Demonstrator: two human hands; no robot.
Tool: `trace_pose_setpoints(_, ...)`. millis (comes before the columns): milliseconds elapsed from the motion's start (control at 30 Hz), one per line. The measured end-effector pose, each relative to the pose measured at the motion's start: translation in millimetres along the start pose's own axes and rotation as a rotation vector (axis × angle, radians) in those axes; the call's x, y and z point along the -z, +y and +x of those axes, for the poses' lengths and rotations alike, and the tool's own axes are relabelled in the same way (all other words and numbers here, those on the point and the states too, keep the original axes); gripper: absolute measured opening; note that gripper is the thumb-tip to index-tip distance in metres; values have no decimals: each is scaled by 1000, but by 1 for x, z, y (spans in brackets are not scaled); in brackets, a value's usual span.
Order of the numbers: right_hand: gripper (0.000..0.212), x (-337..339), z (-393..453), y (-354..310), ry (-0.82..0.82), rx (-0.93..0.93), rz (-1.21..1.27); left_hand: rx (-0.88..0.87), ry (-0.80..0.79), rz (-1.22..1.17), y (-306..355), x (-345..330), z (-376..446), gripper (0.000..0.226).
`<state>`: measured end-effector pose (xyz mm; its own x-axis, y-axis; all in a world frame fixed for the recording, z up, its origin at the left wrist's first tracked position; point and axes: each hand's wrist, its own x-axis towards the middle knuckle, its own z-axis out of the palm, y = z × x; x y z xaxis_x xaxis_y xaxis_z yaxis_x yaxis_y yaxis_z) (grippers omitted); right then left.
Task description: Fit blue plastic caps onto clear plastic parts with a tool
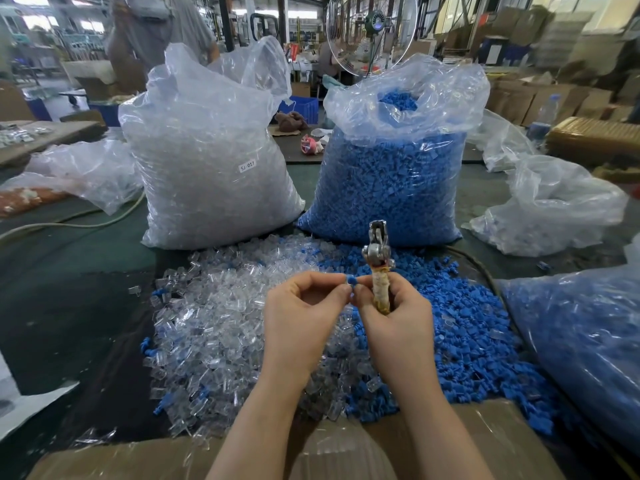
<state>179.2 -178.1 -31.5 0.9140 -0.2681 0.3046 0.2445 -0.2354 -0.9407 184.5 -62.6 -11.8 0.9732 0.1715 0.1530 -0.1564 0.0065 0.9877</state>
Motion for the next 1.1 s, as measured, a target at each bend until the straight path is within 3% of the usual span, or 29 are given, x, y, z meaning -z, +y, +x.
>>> trace_pose_setpoints(367, 15, -1, 0, 1, 6, -37, -27, 7, 14, 31, 0, -3, -2, 15)
trace_pose_setpoints(633, 14, 0, 2, -1, 45, -52, -35, 170, -68, -218, 1, -1, 0, 27)
trace_pose_setpoints(1100, 13, -2, 1, 0, 11, -60, -83, 108, 10, -132, 0, -3, -1, 7)
